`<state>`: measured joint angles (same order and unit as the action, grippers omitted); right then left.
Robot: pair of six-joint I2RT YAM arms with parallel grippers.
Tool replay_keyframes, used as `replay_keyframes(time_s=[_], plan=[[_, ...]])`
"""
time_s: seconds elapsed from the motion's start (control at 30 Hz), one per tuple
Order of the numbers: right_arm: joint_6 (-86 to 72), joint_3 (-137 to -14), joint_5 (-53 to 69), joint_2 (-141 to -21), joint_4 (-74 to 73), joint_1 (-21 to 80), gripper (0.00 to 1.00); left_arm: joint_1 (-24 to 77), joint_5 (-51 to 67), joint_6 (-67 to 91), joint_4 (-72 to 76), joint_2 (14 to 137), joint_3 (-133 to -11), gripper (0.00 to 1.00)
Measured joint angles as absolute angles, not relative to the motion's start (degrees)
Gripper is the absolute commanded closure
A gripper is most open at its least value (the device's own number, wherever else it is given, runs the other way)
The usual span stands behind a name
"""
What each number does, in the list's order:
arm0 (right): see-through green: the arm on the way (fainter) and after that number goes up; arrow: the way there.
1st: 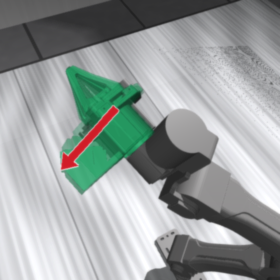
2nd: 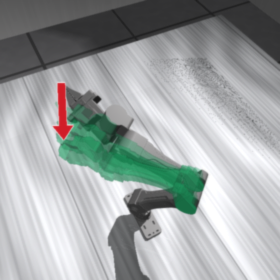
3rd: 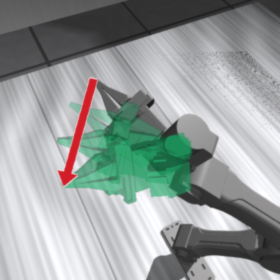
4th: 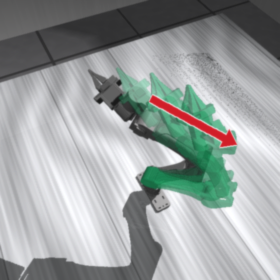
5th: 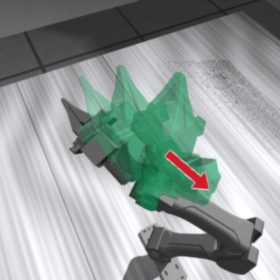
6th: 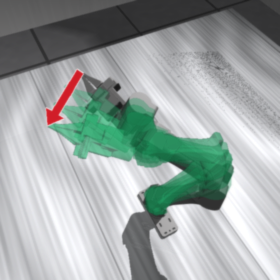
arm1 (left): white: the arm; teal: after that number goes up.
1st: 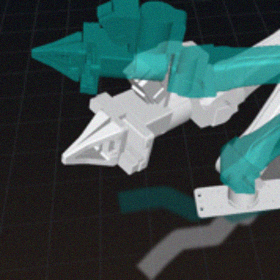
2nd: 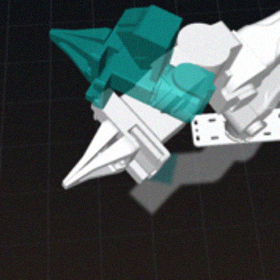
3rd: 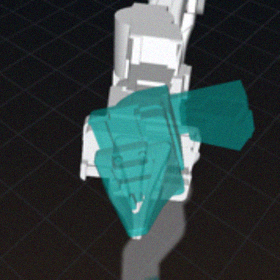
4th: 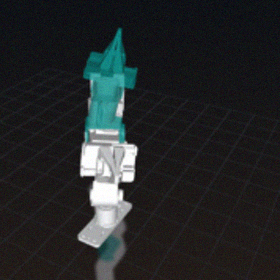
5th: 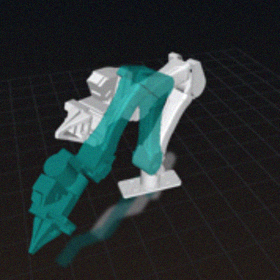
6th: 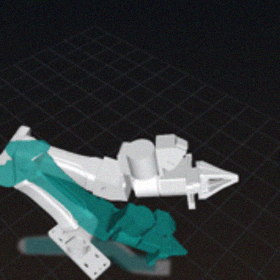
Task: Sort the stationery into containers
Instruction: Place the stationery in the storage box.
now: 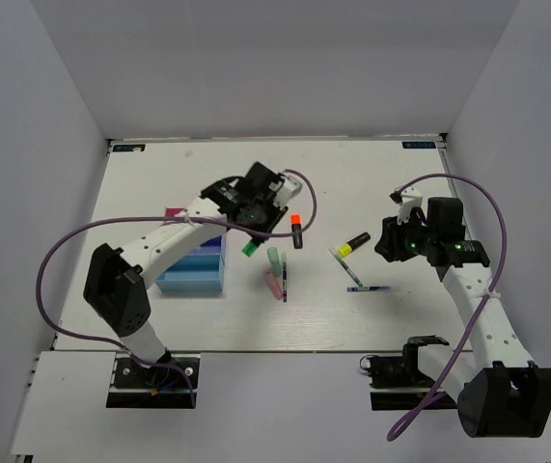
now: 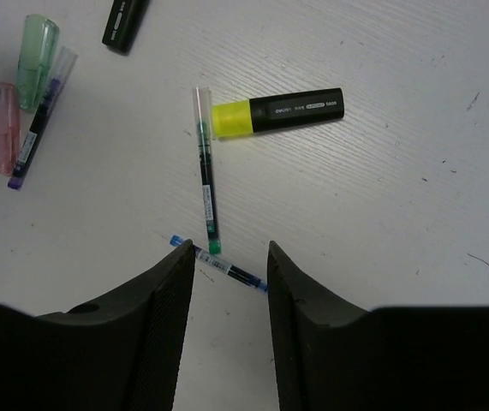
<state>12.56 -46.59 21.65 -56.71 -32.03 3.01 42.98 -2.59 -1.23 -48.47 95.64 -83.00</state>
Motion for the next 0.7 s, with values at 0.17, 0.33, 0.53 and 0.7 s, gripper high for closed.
replay_keyframes(time_s=[0.17, 0.33, 0.53, 0.7], plan=[[12.67, -46.59, 22.46, -56.18, -31.99, 3.01, 0.81, 34.79, -0.49, -15.94, -51.09, 92.99, -86.28, 1.0], [12.99, -46.06, 23.16, -55.79, -31.51, 3.01, 1.0, 25.67, 6.81, -31.75, -51.66, 91.11, -82.96, 1.0], [17.23, -43.81, 27.62, -54.92, -30.72, 3.01, 1.0, 14.68, 16.71, -44.64, -53.34, 91.48, -85.14, 1.0], [21.19, -42.19, 31.92, -53.49, -29.87, 3.01, 1.0, 11.33, 20.82, -51.64, -53.3, 92.47, -85.12, 1.0]])
